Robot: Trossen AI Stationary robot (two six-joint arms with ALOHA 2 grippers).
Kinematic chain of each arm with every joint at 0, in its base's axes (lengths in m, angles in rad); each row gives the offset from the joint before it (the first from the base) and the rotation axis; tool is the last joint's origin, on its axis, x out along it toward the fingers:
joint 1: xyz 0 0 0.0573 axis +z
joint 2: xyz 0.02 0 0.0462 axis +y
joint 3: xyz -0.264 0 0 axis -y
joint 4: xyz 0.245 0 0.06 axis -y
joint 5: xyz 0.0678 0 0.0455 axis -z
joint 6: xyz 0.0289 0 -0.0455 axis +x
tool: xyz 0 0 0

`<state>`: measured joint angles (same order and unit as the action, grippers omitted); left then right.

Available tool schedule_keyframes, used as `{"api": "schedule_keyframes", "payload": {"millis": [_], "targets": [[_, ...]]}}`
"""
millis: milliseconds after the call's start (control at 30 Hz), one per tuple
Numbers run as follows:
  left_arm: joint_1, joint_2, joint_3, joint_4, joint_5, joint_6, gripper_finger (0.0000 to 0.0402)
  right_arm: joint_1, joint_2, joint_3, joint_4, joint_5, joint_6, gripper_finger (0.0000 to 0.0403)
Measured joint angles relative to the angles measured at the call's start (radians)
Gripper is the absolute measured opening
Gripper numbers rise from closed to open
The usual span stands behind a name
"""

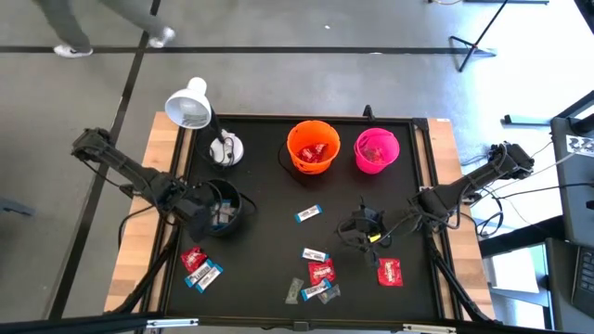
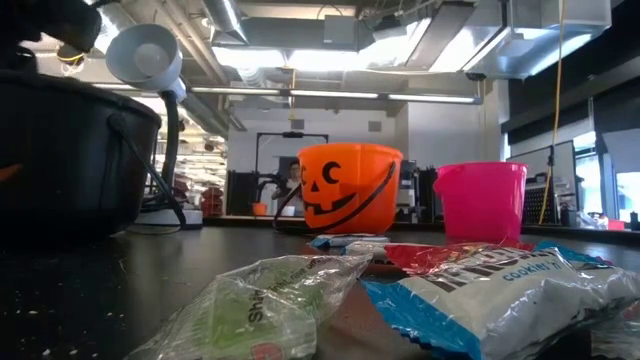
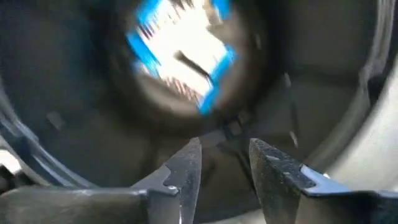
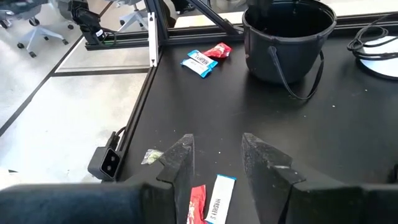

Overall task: Sort candy
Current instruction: Put the white candy into the black bucket

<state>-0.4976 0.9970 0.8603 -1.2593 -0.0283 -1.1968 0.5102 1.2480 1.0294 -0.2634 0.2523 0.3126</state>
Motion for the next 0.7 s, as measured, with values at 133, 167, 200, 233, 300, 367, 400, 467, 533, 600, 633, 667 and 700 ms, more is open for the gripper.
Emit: {"api": "schedule_keyframes", "payload": {"millis": [133, 167, 200, 233, 300, 367, 400, 467, 533, 600, 633, 667, 700], "targets": [[0.024, 0.0, 0.087, -0.016, 0.185, -0.035, 0.0128, 0.0, 0.0, 0.0, -0.001, 0.01, -0.002, 0.0134], [0.02, 0.0, 0.126, -0.02, 0.197, -0.047, 0.0126, 0.0, 0.0, 0.0, -0.001, 0.01, -0.002, 0.0134], [0.013, 0.0, 0.17, -0.028, 0.194, -0.055, 0.0123, 0.0, 0.0, 0.0, -0.001, 0.01, -0.002, 0.0134], [0.003, 0.0, 0.218, -0.036, 0.177, -0.061, 0.0121, 0.0, 0.0, 0.0, -0.001, 0.01, -0.002, 0.0134], [-0.027, -0.001, 0.312, -0.044, 0.103, -0.081, 0.0117, 0.0, 0.0, 0.0, -0.002, 0.01, 0.002, 0.0134], [-0.068, 0.0, 0.401, -0.048, 0.0, -0.084, 0.0114, 0.001, 0.0, 0.0, -0.003, 0.01, 0.013, 0.0134], [-0.092, 0.004, 0.438, -0.045, -0.061, -0.084, 0.0112, 0.001, 0.0, 0.0, -0.005, 0.01, 0.02, 0.0134], [-0.145, 0.02, 0.482, -0.024, -0.172, -0.08, 0.0111, 0.001, 0.001, 0.0, -0.018, 0.009, 0.029, 0.0134], [-0.198, 0.052, 0.484, 0.049, -0.238, -0.064, 0.0111, 0.001, 0.001, 0.0, -0.041, 0.008, 0.051, 0.0134], [-0.244, 0.123, 0.46, 0.178, -0.237, -0.011, 0.0111, 0.001, 0.002, 0.0, -0.073, 0.001, 0.082, 0.0134], [-0.262, 0.172, 0.449, 0.247, -0.207, 0.026, 0.0111, 0.001, 0.008, 0.0, -0.085, -0.005, 0.1, 0.0134], [-0.278, 0.226, 0.443, 0.3, -0.169, 0.054, 0.0111, 0.001, 0.012, 0.0, -0.099, -0.009, 0.105, 0.0134], [-0.294, 0.289, 0.441, 0.331, -0.132, 0.069, 0.0111, 0.004, 0.017, 0.0, -0.114, -0.009, 0.107, 0.0134]]}}
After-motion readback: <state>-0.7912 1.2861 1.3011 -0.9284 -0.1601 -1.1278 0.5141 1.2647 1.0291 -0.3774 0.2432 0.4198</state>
